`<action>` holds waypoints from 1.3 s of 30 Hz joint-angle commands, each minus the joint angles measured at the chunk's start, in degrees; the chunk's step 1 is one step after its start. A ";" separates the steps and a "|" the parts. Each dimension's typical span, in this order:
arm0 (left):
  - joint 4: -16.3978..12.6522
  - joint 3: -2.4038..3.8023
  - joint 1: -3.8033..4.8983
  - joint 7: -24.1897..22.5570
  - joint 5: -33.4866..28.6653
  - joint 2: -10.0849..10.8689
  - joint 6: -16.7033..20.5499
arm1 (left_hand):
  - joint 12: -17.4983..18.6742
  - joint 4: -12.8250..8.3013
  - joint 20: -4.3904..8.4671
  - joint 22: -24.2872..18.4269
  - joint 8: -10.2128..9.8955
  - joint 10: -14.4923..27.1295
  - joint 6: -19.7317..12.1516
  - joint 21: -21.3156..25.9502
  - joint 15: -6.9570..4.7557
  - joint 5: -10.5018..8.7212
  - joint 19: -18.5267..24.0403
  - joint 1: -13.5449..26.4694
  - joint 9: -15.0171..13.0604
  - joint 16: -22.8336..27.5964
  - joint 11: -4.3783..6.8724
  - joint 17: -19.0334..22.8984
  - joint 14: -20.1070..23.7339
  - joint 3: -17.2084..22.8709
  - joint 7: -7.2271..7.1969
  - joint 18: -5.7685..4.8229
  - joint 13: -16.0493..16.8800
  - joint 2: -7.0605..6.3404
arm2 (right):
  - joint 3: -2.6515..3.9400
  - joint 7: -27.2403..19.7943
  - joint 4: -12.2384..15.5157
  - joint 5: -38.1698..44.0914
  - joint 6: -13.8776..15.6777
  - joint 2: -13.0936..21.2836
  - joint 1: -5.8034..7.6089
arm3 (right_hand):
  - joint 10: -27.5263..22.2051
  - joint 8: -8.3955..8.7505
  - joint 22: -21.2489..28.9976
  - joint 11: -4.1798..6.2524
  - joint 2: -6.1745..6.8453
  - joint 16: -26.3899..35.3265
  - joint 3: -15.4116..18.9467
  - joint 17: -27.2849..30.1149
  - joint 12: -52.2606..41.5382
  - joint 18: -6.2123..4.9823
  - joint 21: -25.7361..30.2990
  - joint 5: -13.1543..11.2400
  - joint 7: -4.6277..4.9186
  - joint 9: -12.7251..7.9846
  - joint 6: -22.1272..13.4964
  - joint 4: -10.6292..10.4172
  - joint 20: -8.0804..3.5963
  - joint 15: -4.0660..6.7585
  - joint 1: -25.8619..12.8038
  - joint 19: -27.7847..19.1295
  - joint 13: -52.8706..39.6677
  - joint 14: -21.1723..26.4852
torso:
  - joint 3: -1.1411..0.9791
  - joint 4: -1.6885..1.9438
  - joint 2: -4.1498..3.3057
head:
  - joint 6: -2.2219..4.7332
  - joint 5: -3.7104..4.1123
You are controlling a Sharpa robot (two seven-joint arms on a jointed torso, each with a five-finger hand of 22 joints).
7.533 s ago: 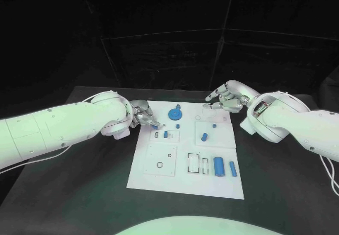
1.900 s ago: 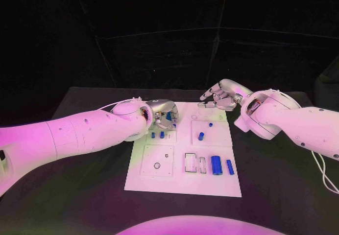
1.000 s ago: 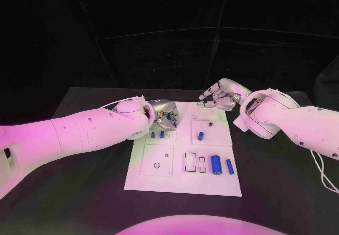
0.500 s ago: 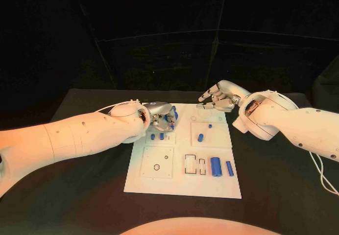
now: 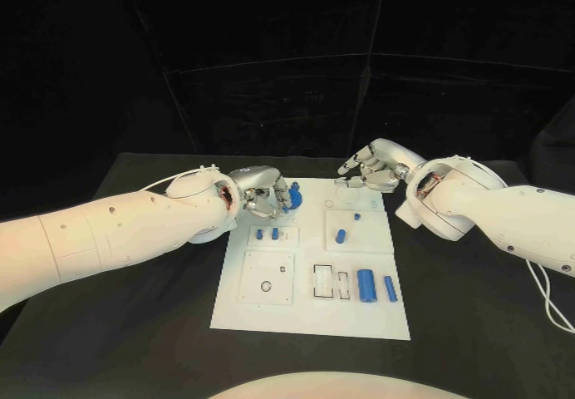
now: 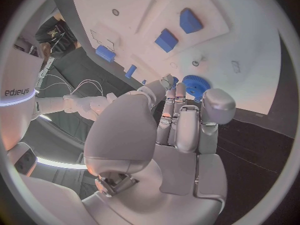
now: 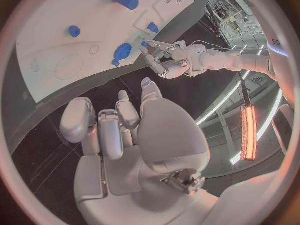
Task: Assemble the parts on the task board
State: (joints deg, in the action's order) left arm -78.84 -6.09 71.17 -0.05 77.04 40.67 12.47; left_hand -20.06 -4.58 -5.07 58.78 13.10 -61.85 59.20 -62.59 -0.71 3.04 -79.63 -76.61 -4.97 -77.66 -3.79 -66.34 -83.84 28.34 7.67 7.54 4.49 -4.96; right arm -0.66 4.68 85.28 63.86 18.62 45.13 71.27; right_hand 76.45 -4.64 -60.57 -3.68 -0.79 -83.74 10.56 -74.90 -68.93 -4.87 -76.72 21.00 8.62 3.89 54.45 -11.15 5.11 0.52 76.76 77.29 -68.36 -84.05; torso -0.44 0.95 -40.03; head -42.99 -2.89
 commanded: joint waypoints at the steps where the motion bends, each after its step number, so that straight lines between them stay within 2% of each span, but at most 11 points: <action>1: -0.77 0.10 0.12 -0.28 -1.22 1.19 -0.55 | 0.36 0.05 0.02 0.21 -0.32 -0.44 0.44 -0.42 0.00 -0.14 -0.06 0.66 0.06 -0.29 -0.28 -0.01 -1.59 0.42 0.25 -0.95 -0.14 -0.25 | 0.03 -0.44 0.09 -0.07 0.06 0.05 0.10 | -0.35 -0.33 0.04 0.13 -0.43 0.34 0.25 -4.19 0.18 -0.69 0.18 0.24 -0.03 0.07 0.12 -0.01 0.10 0.34 0.26 -0.30 -0.06 -3.50 | 0.02 -0.01 -0.07 | -0.03 -0.07; 7: -1.22 0.13 0.12 0.00 -1.34 2.83 -1.01 | 0.36 0.05 0.02 0.21 -0.32 -0.44 0.44 -0.42 0.00 -0.14 -0.06 0.66 0.06 -0.29 -0.28 -0.01 -1.59 0.42 0.25 -0.95 -0.14 -0.25 | 0.03 -0.45 0.04 -0.07 0.07 0.08 0.10 | -0.35 -0.33 0.04 0.13 -0.43 0.34 0.25 -4.19 0.18 -0.69 0.18 0.24 -0.03 0.07 0.12 -0.01 0.10 0.34 0.26 -0.30 -0.06 -3.50 | 0.00 -0.09 -0.05 | -0.04 -0.22; 14: -0.99 0.13 0.12 0.40 -1.37 3.32 -2.20 | 0.51 -0.02 0.01 0.46 -0.40 -0.66 0.61 -0.63 -0.01 -0.14 -0.11 0.70 0.09 -0.35 -0.25 -0.04 -1.62 0.54 0.22 -0.98 -0.20 -0.30 | 0.03 -0.46 -0.03 -0.07 0.03 0.03 0.09 | -0.35 -0.33 0.04 0.13 -0.43 0.34 0.25 -4.19 0.18 -0.69 0.18 0.24 -0.03 0.07 0.12 -0.01 0.10 0.34 0.26 -0.30 -0.06 -3.50 | -0.06 -0.24 -0.09 | -0.20 -0.29; 19: -0.36 0.10 0.09 0.95 -1.38 3.12 -3.16 | 0.62 -0.07 0.01 0.50 -0.45 -0.82 0.74 -0.66 -0.03 -0.15 -0.10 0.74 0.11 -0.31 -0.22 0.08 -1.62 0.60 0.18 -0.98 -0.24 -0.35 | 0.03 -0.43 -0.02 -0.07 0.01 0.07 0.09 | -0.36 -0.34 0.05 0.13 -0.45 0.35 0.26 -4.19 0.19 -0.69 0.18 0.26 -0.03 0.07 0.14 -0.01 0.10 0.34 0.29 -0.31 -0.04 -3.50 | -0.05 -0.13 -0.12 | -0.14 -0.30; 39: 1.73 0.00 -0.15 1.28 -1.38 1.19 -4.70 | 0.74 -0.11 0.01 0.46 -0.54 -0.88 0.78 -0.61 -0.03 -0.15 -0.06 0.79 0.14 -0.23 -0.22 0.28 -1.58 0.65 0.17 -0.96 -0.29 -0.43 | 0.03 -0.47 -0.04 -0.07 -0.06 -0.06 0.09 | -0.40 -0.37 0.09 0.14 -0.52 0.36 0.28 -4.17 0.25 -0.70 0.21 0.31 -0.04 0.08 0.18 -0.02 0.10 0.35 0.38 -0.31 0.03 -3.50 | -0.06 -0.17 -0.11 | -0.52 -0.35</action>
State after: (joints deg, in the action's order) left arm -77.19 -6.12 70.99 1.04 75.92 41.96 8.62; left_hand -19.52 -4.58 -5.09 59.33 12.86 -62.46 59.59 -63.13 -0.70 3.04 -79.61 -76.35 -4.92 -77.66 -3.99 -66.11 -83.84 28.65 7.65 7.54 4.25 -5.22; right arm -0.67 4.67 85.17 63.87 18.61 45.10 71.26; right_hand 76.45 -4.64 -60.57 -3.68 -1.02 -83.74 10.56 -74.94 -68.93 -4.88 -76.72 21.00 8.62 3.89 54.45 -11.14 5.11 0.52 76.99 77.29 -68.36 -84.05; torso -0.49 0.77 -40.13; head -43.47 -3.25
